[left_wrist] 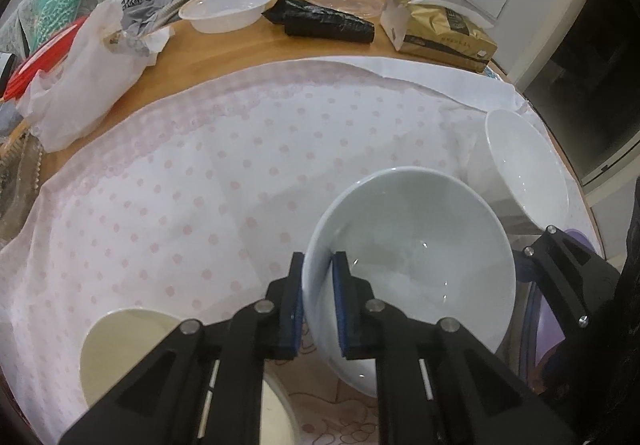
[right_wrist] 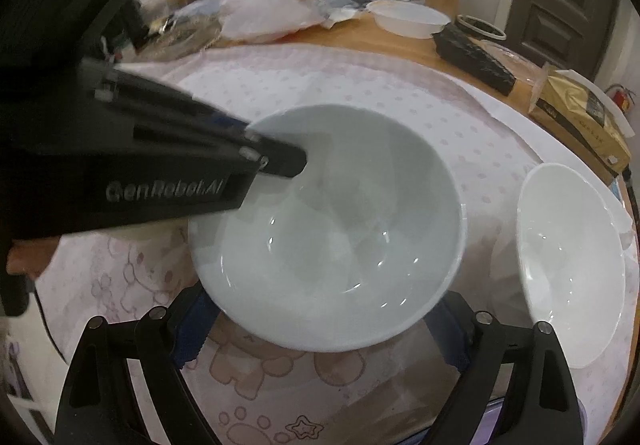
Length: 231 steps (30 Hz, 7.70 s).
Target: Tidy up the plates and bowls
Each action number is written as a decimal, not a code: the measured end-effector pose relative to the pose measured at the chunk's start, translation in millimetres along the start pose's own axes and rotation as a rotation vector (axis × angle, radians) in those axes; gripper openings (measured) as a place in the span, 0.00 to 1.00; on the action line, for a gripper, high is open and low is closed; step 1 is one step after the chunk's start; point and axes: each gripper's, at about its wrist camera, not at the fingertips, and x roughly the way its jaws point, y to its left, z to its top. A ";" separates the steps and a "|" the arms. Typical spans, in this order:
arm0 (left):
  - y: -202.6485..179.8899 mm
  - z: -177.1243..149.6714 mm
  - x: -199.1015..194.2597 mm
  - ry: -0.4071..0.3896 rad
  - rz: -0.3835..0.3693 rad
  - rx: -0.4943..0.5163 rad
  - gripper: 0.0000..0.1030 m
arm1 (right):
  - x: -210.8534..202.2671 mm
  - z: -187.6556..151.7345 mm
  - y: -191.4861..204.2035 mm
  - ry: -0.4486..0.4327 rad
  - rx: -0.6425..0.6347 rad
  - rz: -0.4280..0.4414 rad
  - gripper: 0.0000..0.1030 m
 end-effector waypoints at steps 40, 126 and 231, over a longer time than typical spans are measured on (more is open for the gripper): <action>18.5 -23.1 -105.9 -0.175 0.071 -0.018 0.10 | -65.3 25.9 58.2 -0.151 -0.112 -0.035 0.84; 102.6 -61.9 -91.0 -0.108 0.208 -0.155 0.15 | -38.1 25.2 92.4 -0.089 -0.168 0.062 0.86; -85.8 12.8 -85.8 -0.185 0.030 0.050 0.10 | -84.9 0.4 -36.5 -0.132 -0.069 0.001 0.91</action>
